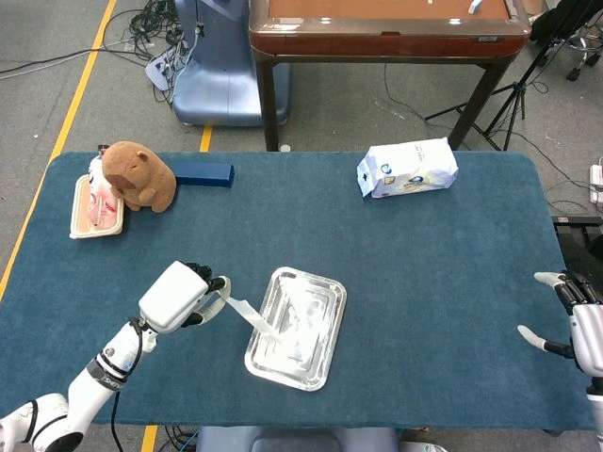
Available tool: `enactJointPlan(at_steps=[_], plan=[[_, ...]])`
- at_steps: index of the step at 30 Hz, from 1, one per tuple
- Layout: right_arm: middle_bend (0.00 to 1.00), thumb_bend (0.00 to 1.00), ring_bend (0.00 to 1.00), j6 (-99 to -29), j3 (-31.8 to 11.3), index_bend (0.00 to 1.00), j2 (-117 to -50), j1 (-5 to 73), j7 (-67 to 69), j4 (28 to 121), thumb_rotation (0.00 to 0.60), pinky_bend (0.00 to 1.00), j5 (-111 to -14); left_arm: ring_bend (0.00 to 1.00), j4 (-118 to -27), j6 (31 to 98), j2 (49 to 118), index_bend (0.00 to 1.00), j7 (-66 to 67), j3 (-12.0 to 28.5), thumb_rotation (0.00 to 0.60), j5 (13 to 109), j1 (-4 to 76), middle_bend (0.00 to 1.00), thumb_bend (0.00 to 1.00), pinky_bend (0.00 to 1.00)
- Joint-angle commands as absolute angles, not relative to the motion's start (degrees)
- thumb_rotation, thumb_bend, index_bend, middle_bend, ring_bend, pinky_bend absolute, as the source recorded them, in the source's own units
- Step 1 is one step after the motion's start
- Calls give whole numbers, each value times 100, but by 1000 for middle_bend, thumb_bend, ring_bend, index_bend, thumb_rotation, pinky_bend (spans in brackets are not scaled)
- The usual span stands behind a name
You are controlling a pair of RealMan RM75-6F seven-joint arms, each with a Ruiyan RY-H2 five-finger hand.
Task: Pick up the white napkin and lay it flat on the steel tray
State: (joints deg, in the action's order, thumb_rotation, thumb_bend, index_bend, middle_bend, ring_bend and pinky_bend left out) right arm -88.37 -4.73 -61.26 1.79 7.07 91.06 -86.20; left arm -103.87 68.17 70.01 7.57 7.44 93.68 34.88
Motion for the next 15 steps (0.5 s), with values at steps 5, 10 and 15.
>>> enactJointPlan(at_steps=[5, 10, 15], plan=[[289, 0, 172, -8879, -485, 262, -6102, 157, 775, 9094, 600, 363, -8618, 605, -10594, 6696, 7183, 651, 1124, 783, 600, 9355, 3627, 878, 474, 684], [289, 0, 172, -8898, -492, 262, -6086, 145, 816, 9098, 600, 364, -8615, 605, -10726, 6635, 7285, 651, 1337, 795, 600, 9323, 3691, 879, 474, 684], [289, 0, 172, -8896, -496, 262, -6073, 141, 833, 9106, 600, 363, -8608, 605, -10832, 6605, 7350, 651, 1487, 802, 600, 9294, 3734, 879, 474, 684]])
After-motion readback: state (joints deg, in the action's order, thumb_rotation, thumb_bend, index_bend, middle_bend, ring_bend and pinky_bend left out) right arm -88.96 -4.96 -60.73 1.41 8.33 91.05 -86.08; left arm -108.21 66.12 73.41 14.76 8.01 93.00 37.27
